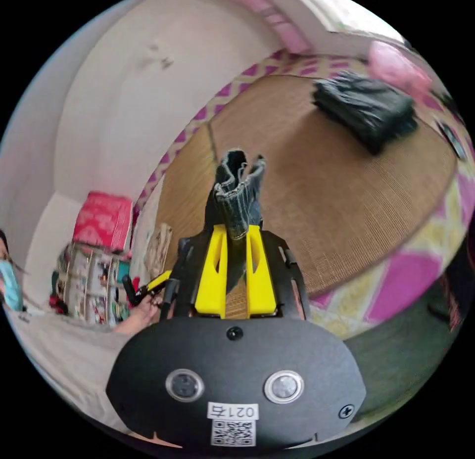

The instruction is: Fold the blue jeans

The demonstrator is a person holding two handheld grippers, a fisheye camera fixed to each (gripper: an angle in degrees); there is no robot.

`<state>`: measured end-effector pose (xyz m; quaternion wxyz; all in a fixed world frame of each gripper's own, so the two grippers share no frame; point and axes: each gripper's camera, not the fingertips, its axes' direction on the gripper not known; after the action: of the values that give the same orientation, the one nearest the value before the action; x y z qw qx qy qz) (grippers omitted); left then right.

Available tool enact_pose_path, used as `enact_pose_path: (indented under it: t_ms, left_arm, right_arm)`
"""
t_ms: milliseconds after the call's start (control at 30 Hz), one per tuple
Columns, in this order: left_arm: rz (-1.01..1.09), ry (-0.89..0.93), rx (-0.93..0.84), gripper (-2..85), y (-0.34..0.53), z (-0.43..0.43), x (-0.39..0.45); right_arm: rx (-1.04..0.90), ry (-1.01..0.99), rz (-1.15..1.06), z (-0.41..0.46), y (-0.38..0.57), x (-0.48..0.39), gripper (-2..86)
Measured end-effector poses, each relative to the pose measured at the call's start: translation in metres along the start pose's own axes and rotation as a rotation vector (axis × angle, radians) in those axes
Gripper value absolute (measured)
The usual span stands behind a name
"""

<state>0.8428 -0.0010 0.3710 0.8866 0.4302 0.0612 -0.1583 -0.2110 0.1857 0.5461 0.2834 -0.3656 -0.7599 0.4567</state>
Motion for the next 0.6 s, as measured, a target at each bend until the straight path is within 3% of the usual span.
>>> enact_pose_path:
  t_ms: [100,167,500,600]
  left_arm:
    - [-0.007,-0.024,-0.127,8.1,-0.01,0.039,0.003]
    - [-0.043,0.007,-0.155,6.3,-0.013,0.054,0.009]
    - [-0.037,0.107,-0.218,4.2,-0.041,0.104,0.104]
    - [-0.115,0.141,-0.212,4.3,-0.05,0.121,0.133]
  right_arm:
    - [0.023,0.026,0.236,0.009,0.013,0.077,5.8]
    - [0.039,0.01,0.278,0.014,0.008,0.097,5.7]
    - [0.066,-0.075,-0.125,-0.017,-0.136,0.068,5.9]
    - [0.046,-0.008,-0.062,-0.014,-0.165,0.128,6.9]
